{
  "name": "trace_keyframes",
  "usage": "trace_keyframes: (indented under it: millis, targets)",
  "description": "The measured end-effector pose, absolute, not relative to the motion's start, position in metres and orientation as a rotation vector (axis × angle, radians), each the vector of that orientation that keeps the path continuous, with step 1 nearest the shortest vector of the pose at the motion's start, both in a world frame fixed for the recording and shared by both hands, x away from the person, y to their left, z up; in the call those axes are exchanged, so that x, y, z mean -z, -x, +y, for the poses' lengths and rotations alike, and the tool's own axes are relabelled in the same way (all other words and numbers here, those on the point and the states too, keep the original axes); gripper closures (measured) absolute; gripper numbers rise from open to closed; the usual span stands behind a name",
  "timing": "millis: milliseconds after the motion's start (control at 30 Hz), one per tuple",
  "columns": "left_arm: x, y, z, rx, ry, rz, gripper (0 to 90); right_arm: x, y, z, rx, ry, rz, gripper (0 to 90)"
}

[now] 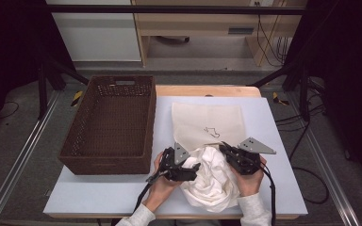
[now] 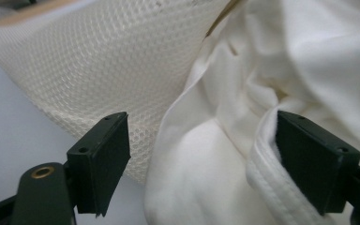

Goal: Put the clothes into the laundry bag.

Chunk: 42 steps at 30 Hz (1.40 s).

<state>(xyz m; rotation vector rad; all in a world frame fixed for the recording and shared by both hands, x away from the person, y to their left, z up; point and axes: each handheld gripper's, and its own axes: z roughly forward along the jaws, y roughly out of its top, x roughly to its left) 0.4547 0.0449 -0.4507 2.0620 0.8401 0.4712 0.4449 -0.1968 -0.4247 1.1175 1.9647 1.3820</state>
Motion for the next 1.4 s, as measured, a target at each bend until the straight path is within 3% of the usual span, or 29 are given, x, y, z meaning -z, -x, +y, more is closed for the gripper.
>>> trace_keyframes:
  millis: [33, 67, 100, 167, 200, 367, 500, 700, 867, 1100, 1267, 1300, 1400]
  targets:
    - [0.458, -0.465, 0.046, -0.346, -2.067, 0.842, 27.0, 0.426, -0.446, -0.195, -1.375, -1.118, 1.970, 85.7]
    - [0.458, -0.465, 0.046, -0.346, -2.067, 0.842, 43.1, 0.426, -0.446, -0.195, -1.375, -1.118, 1.970, 85.7]
    - [0.460, -0.466, 0.045, -0.229, -2.042, 0.830, 57.6, 0.428, -0.446, -0.194, -1.362, -1.115, 1.974, 85.7]
    - [0.457, -0.460, 0.041, -0.269, -2.039, 0.796, 74.3, 0.428, -0.447, -0.195, -1.376, -1.119, 1.971, 85.7]
    - [0.454, -0.455, 0.039, -0.293, -2.026, 0.800, 77.6, 0.429, -0.448, -0.195, -1.383, -1.122, 1.970, 85.7]
    - [0.433, -0.440, 0.030, -0.239, -1.938, 0.664, 83.0, 0.429, -0.448, -0.194, -1.403, -1.120, 1.972, 85.7]
    - [0.433, -0.443, 0.003, -0.315, -2.015, 0.635, 83.4, 0.429, -0.448, -0.193, -1.406, -1.117, 1.970, 85.7]
    - [0.447, -0.471, -0.018, -0.421, -2.141, 0.727, 83.5, 0.422, -0.445, -0.196, -1.456, -1.102, 1.958, 85.7]
    - [0.449, -0.478, -0.015, -0.492, -2.147, 0.771, 78.5, 0.412, -0.437, -0.204, -1.486, -1.089, 1.928, 85.8]
    - [0.431, -0.453, 0.011, -0.485, -2.033, 0.753, 41.8, 0.423, -0.442, -0.203, -1.436, -1.113, 1.957, 85.7]
    - [0.422, -0.434, 0.026, -0.396, -2.026, 0.715, 24.4, 0.425, -0.442, -0.201, -1.418, -1.103, 1.964, 85.7]
    - [0.425, -0.428, 0.025, -0.345, -2.060, 0.694, 22.6, 0.426, -0.443, -0.199, -1.409, -1.103, 1.968, 85.6]
    - [0.439, -0.426, 0.011, -0.354, -2.106, 0.682, 19.2, 0.428, -0.444, -0.197, -1.406, -1.101, 1.974, 85.6]
